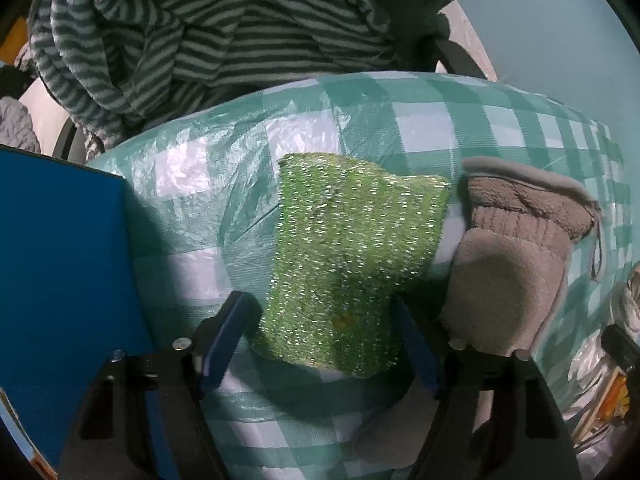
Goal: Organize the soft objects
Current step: 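Grasp the green glittery pad with the left gripper and lift it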
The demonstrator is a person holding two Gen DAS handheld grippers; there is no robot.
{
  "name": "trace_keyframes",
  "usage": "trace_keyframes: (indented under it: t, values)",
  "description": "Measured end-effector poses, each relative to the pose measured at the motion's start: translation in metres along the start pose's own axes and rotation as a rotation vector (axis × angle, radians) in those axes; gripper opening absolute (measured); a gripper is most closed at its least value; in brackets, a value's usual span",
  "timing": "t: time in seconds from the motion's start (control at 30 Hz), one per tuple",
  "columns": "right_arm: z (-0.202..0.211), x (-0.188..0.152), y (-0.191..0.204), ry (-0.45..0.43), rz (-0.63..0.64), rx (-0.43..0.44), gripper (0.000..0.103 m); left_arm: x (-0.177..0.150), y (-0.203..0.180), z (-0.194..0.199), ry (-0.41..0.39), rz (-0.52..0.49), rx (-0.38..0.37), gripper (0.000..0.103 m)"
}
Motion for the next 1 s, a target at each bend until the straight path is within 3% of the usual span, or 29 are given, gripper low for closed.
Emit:
trace_keyframes:
  t: [0.13, 0.37, 1.0]
  values:
    - [0.002, 0.001, 0.002, -0.005, 0.009, 0.001, 0.045, -0.001, -0.003, 0.006, -0.028, -0.031, -0.016, 0.025]
    - [0.006, 0.004, 0.009, -0.013, 0.036, 0.002, 0.045, -0.004, 0.007, 0.012, -0.03, 0.0, -0.034, 0.02]
    - [0.042, 0.008, 0.034, -0.062, 0.113, -0.002, 0.045, -0.049, 0.013, 0.078, -0.132, -0.008, -0.025, 0.02]
Point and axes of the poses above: each gripper's, at about its wrist camera, not at the fingertips, and z roughly against the way its jaws point, y to its left, x to its top, the point moved 3 cm from there along -z, roughly the way its jaws point, and after that the axes turned 3 degrees about z, right-handed, at the moved point
